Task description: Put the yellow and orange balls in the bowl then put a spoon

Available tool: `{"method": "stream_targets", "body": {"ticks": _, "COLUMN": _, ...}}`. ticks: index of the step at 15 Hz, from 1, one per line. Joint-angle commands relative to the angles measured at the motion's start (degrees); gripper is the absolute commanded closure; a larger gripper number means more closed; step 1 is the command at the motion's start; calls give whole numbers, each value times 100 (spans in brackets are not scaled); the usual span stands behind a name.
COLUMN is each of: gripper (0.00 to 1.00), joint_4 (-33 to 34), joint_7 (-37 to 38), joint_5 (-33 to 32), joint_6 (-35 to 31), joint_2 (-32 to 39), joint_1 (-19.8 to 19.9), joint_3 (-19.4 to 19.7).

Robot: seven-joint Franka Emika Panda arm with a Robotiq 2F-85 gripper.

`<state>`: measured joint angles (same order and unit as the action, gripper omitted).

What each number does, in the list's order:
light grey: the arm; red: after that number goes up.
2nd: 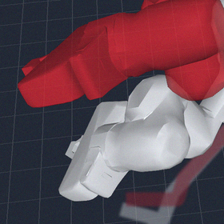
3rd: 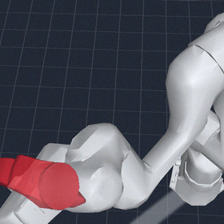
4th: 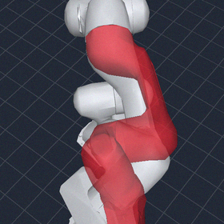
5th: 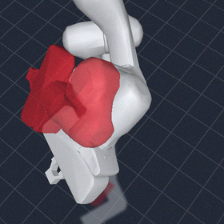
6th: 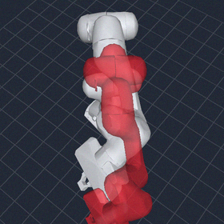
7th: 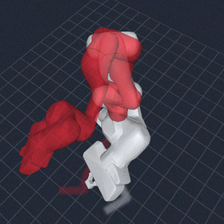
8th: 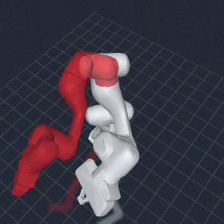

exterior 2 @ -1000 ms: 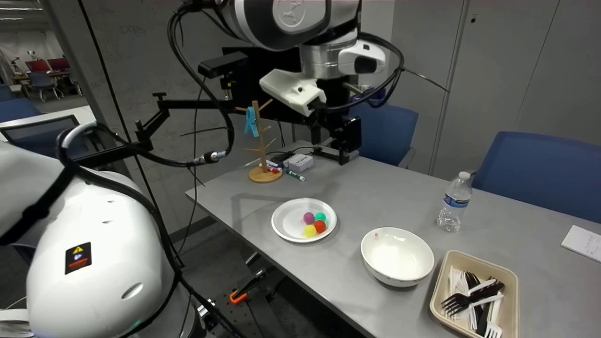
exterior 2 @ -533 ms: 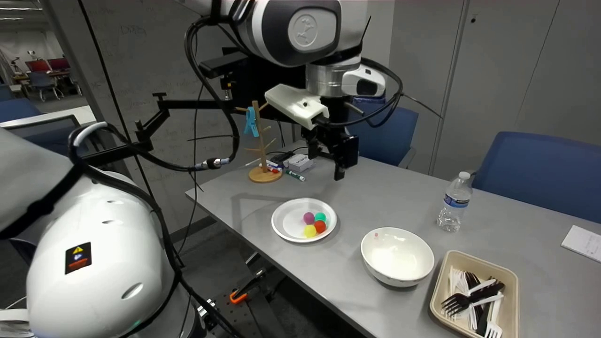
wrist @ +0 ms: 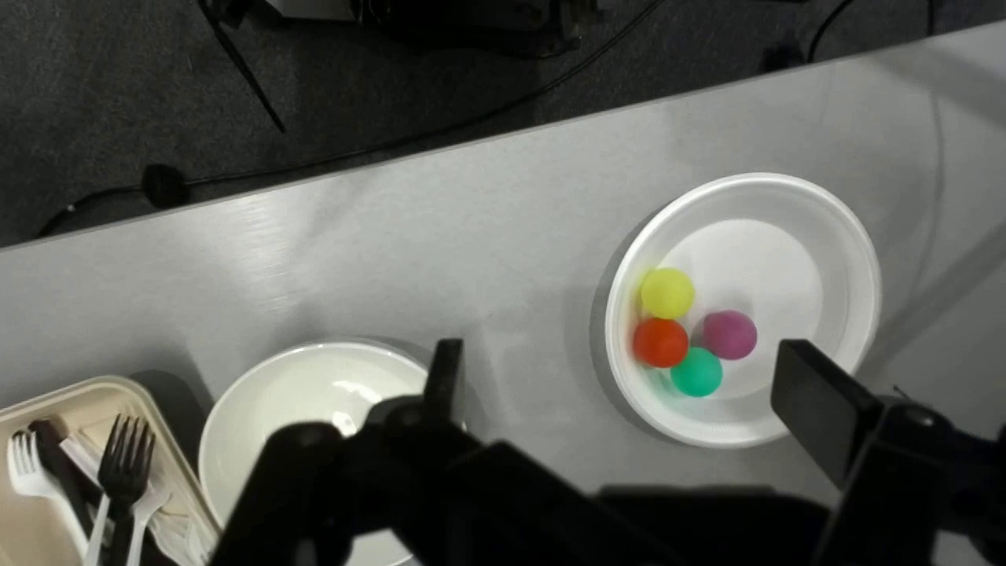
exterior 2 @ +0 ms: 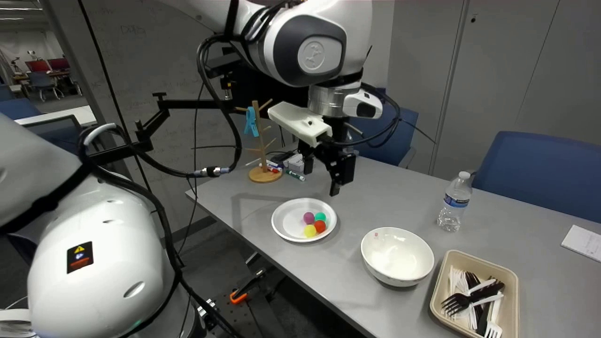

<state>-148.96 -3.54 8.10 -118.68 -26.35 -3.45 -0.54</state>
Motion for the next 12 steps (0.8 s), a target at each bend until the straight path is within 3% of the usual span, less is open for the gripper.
{"method": "stream_targets", "body": {"ticks": 1, "gripper": 0, "joint_4": 118, "joint_7": -295, "joint_5": 161, "joint_6": -432, "joint_2": 745, "joint_1": -220, "joint_3": -55}}
{"method": "stream_targets", "body": {"ticks": 9, "gripper": 0, "joint_4": 513, "joint_7": -1053, "joint_5": 813, "joint_6": -1614, "joint_2": 2323, "joint_1": -674, "joint_3": -309}}
{"method": "stream_targets", "body": {"ticks": 12, "gripper": 0, "joint_4": 353, "joint_7": -858, "joint_5": 652, "joint_6": -1561, "joint_2": 2193, "joint_1": -562, "joint_3": -402}}
